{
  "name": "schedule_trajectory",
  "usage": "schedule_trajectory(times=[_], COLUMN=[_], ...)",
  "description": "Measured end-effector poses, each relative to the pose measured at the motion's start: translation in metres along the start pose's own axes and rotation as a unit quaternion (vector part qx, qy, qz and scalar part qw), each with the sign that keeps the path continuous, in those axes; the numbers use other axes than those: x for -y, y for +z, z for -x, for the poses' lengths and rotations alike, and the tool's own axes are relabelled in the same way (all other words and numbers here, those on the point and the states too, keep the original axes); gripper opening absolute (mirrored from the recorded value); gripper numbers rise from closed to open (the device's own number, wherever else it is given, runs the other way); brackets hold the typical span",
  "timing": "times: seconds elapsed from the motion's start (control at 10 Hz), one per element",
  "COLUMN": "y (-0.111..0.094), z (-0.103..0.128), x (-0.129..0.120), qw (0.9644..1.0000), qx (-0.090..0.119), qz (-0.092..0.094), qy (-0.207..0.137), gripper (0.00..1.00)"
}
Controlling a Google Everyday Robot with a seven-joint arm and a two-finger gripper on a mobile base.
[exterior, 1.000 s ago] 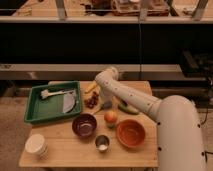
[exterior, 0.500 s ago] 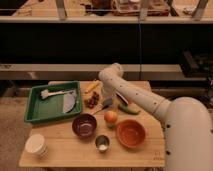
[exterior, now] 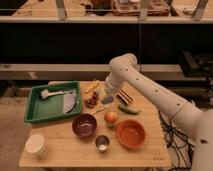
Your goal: Place sponge in purple bowl
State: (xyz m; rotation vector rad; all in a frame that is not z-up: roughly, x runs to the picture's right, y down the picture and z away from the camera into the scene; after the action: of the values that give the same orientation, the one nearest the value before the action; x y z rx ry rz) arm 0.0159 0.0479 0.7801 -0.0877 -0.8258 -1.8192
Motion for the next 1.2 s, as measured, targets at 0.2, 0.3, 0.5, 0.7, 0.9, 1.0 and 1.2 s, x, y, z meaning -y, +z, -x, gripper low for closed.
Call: schedule_trajectory(times=[0.2,0.3,0.5,0.7,0.9,1.0,1.2], y=[-0.015,-0.018,-0.021,-0.016,-0.003,0.004,0.018], z=[0.041,0.053,0.075,0.074,0.058,0.048,0.029], x=[0.032,0.044,0.081,0.109,0.129,0.126,0.111], qw=[0.9965,0.9934,0.9782,0.9652,0.9564,0.9577,0.9661], qx=[0.006,0.006,-0.009,-0.023,-0.031,-0.031,-0.029], qz=[-0.05,-0.064,-0.072,-0.065,-0.056,-0.056,-0.06], qy=[-0.066,-0.095,-0.195,-0.252,-0.285,-0.281,-0.25], gripper=[0.54,0.54,0.54,0.54,0.55,0.59,0.76])
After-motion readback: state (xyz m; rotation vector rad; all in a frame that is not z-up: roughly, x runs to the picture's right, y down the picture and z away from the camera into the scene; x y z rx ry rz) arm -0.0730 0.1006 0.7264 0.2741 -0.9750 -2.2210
